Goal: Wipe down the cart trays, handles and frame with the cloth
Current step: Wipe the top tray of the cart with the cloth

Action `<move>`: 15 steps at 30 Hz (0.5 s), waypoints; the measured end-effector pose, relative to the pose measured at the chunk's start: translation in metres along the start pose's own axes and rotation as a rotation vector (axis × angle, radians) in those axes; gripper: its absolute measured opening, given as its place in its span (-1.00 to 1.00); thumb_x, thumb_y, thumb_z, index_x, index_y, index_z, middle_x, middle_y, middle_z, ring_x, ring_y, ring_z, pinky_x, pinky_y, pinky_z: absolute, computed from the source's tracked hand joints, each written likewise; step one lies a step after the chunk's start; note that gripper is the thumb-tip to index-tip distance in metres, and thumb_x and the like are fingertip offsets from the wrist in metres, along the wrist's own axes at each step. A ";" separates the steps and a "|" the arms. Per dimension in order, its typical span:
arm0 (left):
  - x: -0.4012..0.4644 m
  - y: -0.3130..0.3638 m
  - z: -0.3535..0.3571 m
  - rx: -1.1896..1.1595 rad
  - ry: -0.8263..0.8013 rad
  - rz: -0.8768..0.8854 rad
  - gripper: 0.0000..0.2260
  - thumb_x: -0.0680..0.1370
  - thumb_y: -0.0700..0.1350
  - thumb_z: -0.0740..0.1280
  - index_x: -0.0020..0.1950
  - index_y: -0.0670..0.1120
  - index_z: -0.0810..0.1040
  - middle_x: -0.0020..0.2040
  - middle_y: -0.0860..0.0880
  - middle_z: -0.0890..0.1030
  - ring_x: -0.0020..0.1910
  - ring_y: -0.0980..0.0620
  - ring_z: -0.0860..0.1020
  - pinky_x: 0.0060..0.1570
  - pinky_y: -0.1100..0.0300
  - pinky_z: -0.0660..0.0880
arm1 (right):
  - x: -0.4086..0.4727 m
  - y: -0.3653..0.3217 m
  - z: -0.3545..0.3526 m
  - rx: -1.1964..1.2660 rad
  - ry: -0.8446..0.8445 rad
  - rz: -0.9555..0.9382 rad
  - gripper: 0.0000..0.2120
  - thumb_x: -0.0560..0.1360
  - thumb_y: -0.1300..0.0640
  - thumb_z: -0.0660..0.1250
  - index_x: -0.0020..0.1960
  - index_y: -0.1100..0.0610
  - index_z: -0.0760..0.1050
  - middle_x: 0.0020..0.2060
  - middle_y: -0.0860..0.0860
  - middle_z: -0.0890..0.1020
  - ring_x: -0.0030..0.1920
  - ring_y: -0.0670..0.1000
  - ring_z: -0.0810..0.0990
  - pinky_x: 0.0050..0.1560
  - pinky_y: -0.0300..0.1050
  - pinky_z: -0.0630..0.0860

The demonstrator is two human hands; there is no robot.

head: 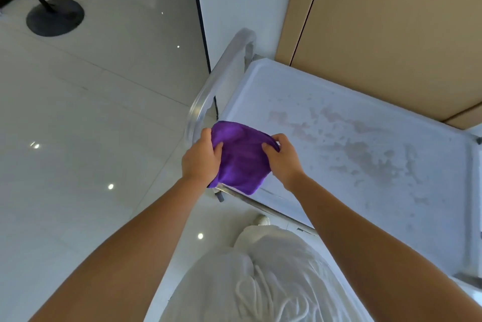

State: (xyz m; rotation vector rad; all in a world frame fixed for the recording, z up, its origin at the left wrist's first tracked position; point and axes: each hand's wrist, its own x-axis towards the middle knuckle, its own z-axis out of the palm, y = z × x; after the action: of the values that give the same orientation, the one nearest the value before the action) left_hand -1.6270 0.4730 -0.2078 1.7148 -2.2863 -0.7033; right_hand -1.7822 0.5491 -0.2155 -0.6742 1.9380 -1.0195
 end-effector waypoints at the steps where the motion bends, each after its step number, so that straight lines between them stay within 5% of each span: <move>1: 0.005 0.000 0.001 0.017 0.003 -0.019 -0.72 0.61 -0.06 0.17 0.27 -0.17 0.34 0.01 -0.15 0.58 -0.07 -0.23 0.56 -0.24 0.10 0.32 | 0.007 -0.001 0.002 0.037 -0.010 0.034 -0.95 0.57 0.12 0.21 0.02 0.08 0.38 -0.19 -0.03 0.49 -0.24 -0.04 0.46 -0.30 -0.18 0.39; 5: 0.023 -0.003 0.018 -0.077 0.001 -0.070 -0.64 0.59 -0.13 0.22 0.37 -0.12 0.30 0.27 -0.09 0.45 0.16 -0.12 0.50 -0.07 0.05 0.45 | 0.029 0.003 0.014 -0.022 -0.056 0.102 -0.66 0.54 0.13 0.26 0.30 0.08 0.35 0.10 0.02 0.49 0.02 0.03 0.51 -0.06 -0.15 0.47; 9: 0.018 -0.008 0.038 -0.032 -0.031 -0.009 -0.52 0.50 -0.29 0.30 0.41 -0.20 0.30 0.36 -0.15 0.36 0.35 -0.15 0.33 0.22 -0.04 0.44 | 0.035 0.017 0.024 -0.595 -0.086 -0.109 -0.42 0.49 0.17 0.26 0.47 0.10 0.18 0.40 0.09 0.24 0.39 0.14 0.21 0.39 0.02 0.20; 12: 0.010 -0.012 0.051 0.019 -0.053 0.060 -0.54 0.44 -0.36 0.32 0.34 -0.30 0.39 0.32 -0.28 0.41 0.32 -0.25 0.38 0.24 -0.10 0.42 | 0.035 0.026 0.037 -0.851 -0.094 -0.474 -0.46 0.33 0.27 0.44 0.30 0.24 0.44 0.29 0.28 0.43 0.30 0.33 0.39 0.32 0.21 0.29; 15: 0.011 -0.012 0.060 0.019 -0.091 0.073 -0.61 0.54 -0.31 0.24 0.37 -0.31 0.36 0.35 -0.27 0.40 0.36 -0.22 0.35 0.33 -0.03 0.33 | 0.040 0.036 0.052 -0.812 -0.210 -0.591 -0.53 0.30 0.31 0.49 0.20 0.31 0.52 0.19 0.32 0.53 0.20 0.35 0.51 0.20 0.23 0.41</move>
State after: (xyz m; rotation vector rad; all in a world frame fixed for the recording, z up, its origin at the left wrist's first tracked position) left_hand -1.6460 0.4750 -0.2671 1.6303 -2.4098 -0.7618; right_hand -1.7614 0.5176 -0.2801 -1.8067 1.9697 -0.3971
